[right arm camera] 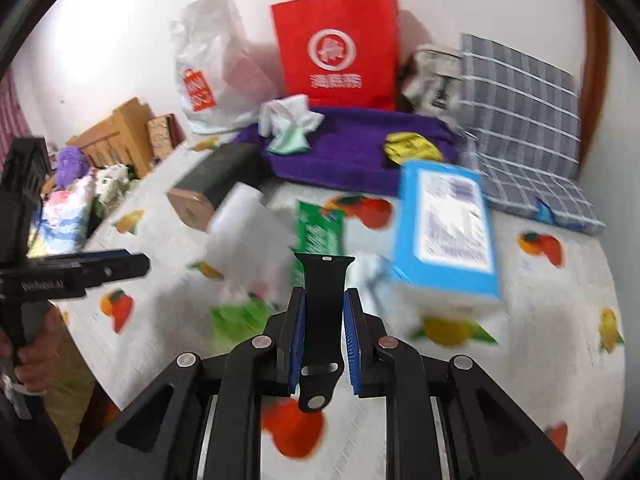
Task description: Organize soft objects
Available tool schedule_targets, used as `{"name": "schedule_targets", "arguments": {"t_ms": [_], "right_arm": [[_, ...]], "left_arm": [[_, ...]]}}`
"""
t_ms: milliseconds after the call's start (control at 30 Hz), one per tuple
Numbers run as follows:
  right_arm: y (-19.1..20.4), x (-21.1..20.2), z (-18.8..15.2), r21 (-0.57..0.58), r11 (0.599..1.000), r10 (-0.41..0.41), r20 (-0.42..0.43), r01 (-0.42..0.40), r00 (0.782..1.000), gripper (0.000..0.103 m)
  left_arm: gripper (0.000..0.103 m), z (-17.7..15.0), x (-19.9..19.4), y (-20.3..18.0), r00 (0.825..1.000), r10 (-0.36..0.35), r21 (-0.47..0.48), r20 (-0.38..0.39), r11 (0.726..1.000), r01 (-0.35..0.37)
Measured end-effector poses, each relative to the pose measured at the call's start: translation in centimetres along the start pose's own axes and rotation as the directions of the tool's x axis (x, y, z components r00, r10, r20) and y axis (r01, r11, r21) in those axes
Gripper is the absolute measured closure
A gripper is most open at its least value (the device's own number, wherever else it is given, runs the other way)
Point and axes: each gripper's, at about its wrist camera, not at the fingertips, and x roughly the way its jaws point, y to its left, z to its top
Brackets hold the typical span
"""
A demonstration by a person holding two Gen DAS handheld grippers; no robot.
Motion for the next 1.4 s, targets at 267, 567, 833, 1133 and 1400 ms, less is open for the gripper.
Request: {"name": "schedule_targets", "arguments": {"t_ms": [267, 567, 833, 1133, 1400], "right_arm": [[-4.4, 1.2, -3.6, 0.100, 0.993, -0.051, -0.056, 0.056, 0.997, 0.084], [-5.7, 3.7, -5.2, 0.114, 0.993, -0.010, -0.080, 0.019, 0.997, 0.070], [-7.2, 2.5, -7.1, 0.152, 0.988, 0.016, -0.053, -0.008, 0.998, 0.043], [-7.6, 2.3, -7.5, 0.191, 0.981, -0.007, -0.038, 0.015, 0.999, 0.043], [-5.6, 3.5, -7.0, 0.197, 0.973, -0.114, -0.046, 0.121, 0.992, 0.042]], "left_arm": [[0.032, -2.2, 2.6, -4.5, 0.995, 0.009, 0.059, -0.095, 0.998, -0.004], [0.032, -2.6, 5.5, -7.8, 0.987, 0.019, 0.049, -0.161, 0.999, -0.011], [0.032, -2.2, 8.3, -9.1, 0.981, 0.110, 0.048, -0.158, 0.993, -0.104], [0.046, -2.5, 7.3, -7.5, 0.973, 0.206, 0.106, -0.108, 0.975, -0.195], [0.046, -2.9, 5.8, -3.7, 0.968, 0.223, 0.054, -0.111, 0.974, -0.218]]}}
